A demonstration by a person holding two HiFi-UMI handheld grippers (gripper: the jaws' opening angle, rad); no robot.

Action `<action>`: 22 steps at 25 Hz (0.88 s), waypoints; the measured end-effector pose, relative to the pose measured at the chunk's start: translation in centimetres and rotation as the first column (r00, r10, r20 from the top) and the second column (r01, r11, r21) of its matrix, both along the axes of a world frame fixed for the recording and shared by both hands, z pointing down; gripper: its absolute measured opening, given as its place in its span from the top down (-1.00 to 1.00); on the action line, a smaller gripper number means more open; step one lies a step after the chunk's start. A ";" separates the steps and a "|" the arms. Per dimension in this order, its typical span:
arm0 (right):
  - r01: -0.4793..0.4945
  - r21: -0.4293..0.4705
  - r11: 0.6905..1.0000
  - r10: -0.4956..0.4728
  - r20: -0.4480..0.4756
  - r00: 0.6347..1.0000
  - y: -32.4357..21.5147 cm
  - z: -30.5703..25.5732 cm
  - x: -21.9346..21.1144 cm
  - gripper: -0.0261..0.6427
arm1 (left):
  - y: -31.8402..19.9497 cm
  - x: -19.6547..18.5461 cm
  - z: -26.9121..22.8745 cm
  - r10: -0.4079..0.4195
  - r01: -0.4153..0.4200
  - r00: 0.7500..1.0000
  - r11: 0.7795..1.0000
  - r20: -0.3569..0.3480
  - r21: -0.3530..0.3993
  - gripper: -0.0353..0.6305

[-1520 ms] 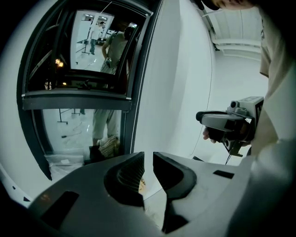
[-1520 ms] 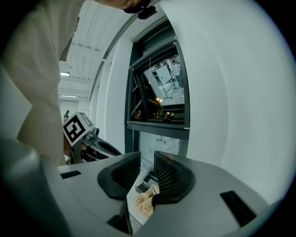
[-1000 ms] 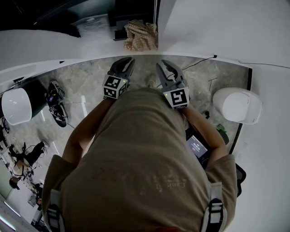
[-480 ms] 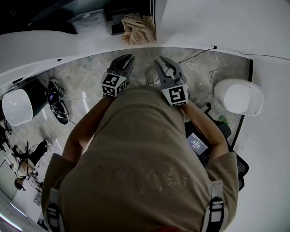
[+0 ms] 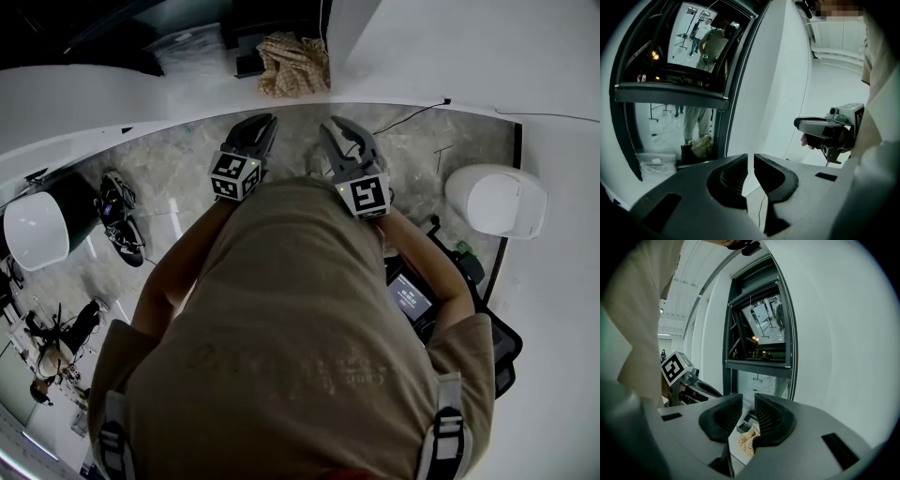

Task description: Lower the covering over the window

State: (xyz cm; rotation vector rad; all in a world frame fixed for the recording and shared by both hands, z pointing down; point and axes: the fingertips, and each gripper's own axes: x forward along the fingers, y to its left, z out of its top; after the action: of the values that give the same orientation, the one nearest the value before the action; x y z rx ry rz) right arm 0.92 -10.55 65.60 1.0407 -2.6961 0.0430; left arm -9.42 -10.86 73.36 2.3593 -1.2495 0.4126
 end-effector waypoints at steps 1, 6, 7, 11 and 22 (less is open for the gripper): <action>-0.001 0.004 1.000 0.001 -0.002 1.000 0.0 -0.2 -0.8 0.67 | 0.0 -0.9 -0.2 0.000 0.000 1.000 1.000 0.001 0.004 0.73; 0.009 0.032 0.999 -0.009 -0.014 1.000 0.5 -1.3 -6.1 0.67 | 0.6 -5.9 -1.6 0.027 -0.027 1.000 1.000 -0.003 0.011 0.84; 0.016 0.035 0.999 -0.015 -0.016 1.000 0.7 -1.5 -7.3 0.67 | 0.9 -7.0 -1.7 0.039 -0.039 0.999 0.999 -0.002 0.007 0.84; 0.037 0.050 0.998 -0.036 -0.021 0.999 1.6 -2.1 -12.6 0.67 | 2.0 -11.5 -2.0 0.063 -0.063 0.998 0.998 -0.009 0.001 0.85; 0.033 0.100 0.994 -0.028 -0.052 0.998 5.3 -2.4 -21.7 0.67 | 5.5 -19.0 -3.5 0.182 -0.179 0.981 0.983 -0.073 0.047 0.85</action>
State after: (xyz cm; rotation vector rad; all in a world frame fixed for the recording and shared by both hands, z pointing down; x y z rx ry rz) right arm -20.83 -5.30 63.16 1.0139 -2.6928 -0.1251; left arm -28.37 -5.39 69.85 2.5075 -1.0217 0.3518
